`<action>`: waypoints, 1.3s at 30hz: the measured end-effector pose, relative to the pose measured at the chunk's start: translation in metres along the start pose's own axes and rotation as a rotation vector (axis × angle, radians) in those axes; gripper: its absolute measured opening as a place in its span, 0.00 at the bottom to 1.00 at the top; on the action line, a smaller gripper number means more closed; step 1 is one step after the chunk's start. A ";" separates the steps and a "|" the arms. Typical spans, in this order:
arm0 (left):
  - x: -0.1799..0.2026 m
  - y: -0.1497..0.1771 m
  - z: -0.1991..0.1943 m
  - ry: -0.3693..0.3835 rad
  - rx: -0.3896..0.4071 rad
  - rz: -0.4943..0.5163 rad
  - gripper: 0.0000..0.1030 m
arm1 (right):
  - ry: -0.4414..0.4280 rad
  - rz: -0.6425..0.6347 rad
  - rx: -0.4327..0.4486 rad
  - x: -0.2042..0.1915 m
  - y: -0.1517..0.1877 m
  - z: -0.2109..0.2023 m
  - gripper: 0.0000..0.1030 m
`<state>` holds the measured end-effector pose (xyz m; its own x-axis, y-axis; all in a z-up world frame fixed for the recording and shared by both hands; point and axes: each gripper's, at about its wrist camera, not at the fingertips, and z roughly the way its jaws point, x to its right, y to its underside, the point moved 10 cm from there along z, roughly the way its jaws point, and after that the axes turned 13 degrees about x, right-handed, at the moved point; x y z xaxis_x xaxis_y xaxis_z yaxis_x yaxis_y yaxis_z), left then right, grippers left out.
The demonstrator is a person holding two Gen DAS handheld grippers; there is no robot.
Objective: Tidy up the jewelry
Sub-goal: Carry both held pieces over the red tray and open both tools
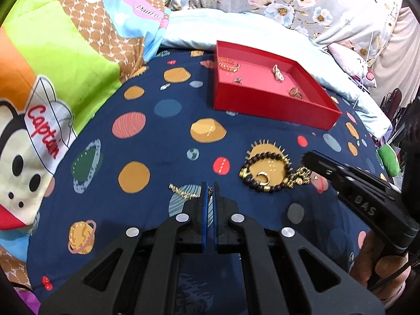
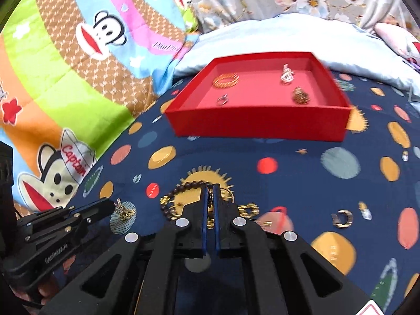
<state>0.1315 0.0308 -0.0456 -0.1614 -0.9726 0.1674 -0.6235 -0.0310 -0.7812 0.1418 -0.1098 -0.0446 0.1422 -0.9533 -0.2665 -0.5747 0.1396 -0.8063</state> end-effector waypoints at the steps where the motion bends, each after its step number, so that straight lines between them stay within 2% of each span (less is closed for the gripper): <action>1: 0.002 -0.004 -0.001 0.004 0.006 0.003 0.02 | 0.010 0.008 0.011 0.006 -0.003 -0.005 0.03; 8: 0.021 -0.047 -0.005 0.020 0.077 0.044 0.02 | 0.067 0.028 0.090 0.044 -0.037 -0.029 0.03; 13: 0.042 -0.096 0.000 0.049 0.149 0.082 0.02 | 0.078 0.029 0.141 0.062 -0.071 -0.032 0.03; 18: 0.062 -0.142 0.017 0.069 0.209 0.104 0.02 | 0.096 0.003 0.195 0.075 -0.111 -0.023 0.03; 23: 0.076 -0.174 0.047 0.089 0.226 0.098 0.02 | 0.096 0.020 0.204 0.085 -0.133 0.000 0.03; 28: 0.079 -0.183 0.082 0.088 0.202 0.086 0.02 | 0.089 0.052 0.165 0.098 -0.134 0.034 0.03; 32: 0.077 -0.178 0.108 0.072 0.171 0.092 0.02 | 0.089 0.073 0.127 0.107 -0.125 0.054 0.03; 39: 0.075 -0.167 0.125 0.057 0.143 0.096 0.02 | 0.089 0.079 0.090 0.114 -0.113 0.072 0.03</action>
<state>0.3191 -0.0655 0.0221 -0.2610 -0.9580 0.1186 -0.4888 0.0252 -0.8720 0.2805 -0.2146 -0.0218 0.0246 -0.9578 -0.2864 -0.5062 0.2351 -0.8298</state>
